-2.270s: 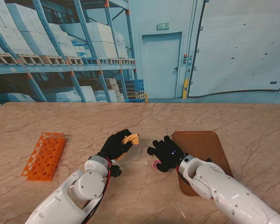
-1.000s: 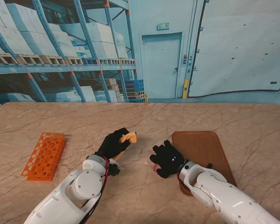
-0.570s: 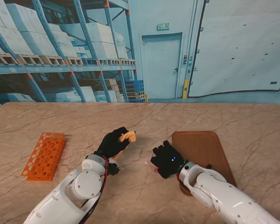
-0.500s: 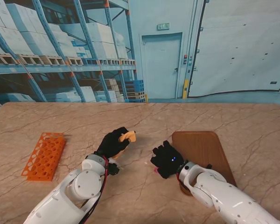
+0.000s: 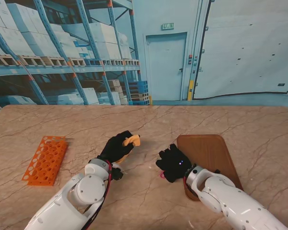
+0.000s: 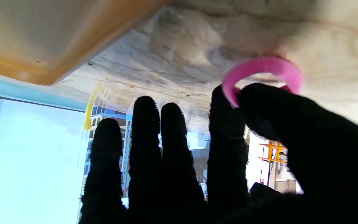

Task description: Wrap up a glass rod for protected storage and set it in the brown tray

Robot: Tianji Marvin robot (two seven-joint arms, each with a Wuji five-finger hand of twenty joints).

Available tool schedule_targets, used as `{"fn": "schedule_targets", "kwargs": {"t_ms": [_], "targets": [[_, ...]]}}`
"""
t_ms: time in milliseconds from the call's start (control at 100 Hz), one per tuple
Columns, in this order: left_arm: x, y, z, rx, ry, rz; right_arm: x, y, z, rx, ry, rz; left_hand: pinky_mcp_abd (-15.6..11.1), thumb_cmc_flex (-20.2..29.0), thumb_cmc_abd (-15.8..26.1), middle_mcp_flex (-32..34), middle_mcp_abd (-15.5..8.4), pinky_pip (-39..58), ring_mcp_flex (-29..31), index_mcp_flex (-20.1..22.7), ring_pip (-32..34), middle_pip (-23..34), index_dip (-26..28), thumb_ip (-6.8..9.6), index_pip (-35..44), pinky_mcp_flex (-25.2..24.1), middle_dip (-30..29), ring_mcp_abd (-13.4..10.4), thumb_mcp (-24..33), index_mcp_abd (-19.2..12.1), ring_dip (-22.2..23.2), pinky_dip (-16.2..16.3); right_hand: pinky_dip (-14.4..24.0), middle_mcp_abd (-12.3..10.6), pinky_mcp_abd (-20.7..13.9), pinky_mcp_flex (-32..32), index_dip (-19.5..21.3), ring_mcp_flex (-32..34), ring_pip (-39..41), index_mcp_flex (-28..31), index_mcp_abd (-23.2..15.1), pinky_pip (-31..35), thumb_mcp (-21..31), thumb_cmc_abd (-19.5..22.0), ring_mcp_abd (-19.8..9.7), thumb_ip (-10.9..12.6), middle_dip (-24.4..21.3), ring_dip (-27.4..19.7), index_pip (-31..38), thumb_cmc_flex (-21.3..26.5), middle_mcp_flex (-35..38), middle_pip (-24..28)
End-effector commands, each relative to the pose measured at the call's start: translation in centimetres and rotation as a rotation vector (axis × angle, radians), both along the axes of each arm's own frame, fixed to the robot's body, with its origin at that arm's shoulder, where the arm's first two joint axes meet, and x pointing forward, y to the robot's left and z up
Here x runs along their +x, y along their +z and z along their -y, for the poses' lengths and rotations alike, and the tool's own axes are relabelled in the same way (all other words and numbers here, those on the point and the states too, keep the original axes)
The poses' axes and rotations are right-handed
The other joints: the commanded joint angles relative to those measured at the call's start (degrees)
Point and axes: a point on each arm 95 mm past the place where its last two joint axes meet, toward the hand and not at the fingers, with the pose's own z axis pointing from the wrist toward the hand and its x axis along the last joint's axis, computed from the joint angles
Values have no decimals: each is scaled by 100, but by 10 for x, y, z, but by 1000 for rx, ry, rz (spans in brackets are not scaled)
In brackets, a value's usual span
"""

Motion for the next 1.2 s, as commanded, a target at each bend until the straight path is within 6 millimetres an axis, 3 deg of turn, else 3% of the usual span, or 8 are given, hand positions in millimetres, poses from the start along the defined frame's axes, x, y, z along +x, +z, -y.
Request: {"fn": "schedule_targets", "kwargs": {"t_ms": [0,280,590,1020,1190], "targets": [[-2,-2,3,-7,-4,-14,-4,0,-4,13,10,-1,-402,153,118,129,299,1492,201,-62,540,25,-24,72,11,160,34,309,-39,-84,3,79,-52,-36,117,-33,108,73,100,-115,-184,146,86,194,-61,245,101,-6,252,-66,57,147],[-2,-3,3,8,-18,-13,-6,8,-3,46,11,19,-408,162,117,134,303,1492,201,-46,536,18,-37,66,13,160,29,304,-41,-76,3,79,-45,-29,124,-35,175,103,115,-165,-153,149,77,271,-55,269,120,4,284,-47,109,200],[-3,-4,7,27,-65,-24,-3,33,-6,118,52,62,-427,125,37,254,353,1492,203,42,509,-26,-49,69,17,162,-4,236,36,-30,-5,107,-38,-51,115,-81,213,99,111,-216,-146,117,-50,346,-76,142,130,10,232,14,113,231],[-13,3,19,46,-159,16,7,105,-17,319,154,224,-407,147,101,202,272,1492,204,-8,515,32,-18,48,6,161,47,248,-27,-82,-9,89,-27,-58,107,-82,198,120,88,-249,-190,102,-116,404,-88,-43,127,8,131,48,115,229],[-16,5,23,54,-195,28,10,122,-20,378,161,257,-410,171,102,196,286,1492,204,-7,516,24,-39,37,-27,160,54,248,-71,-72,-10,67,-24,-82,90,-84,202,142,68,-245,-202,88,-146,402,-111,-84,113,9,110,61,144,202]]}}
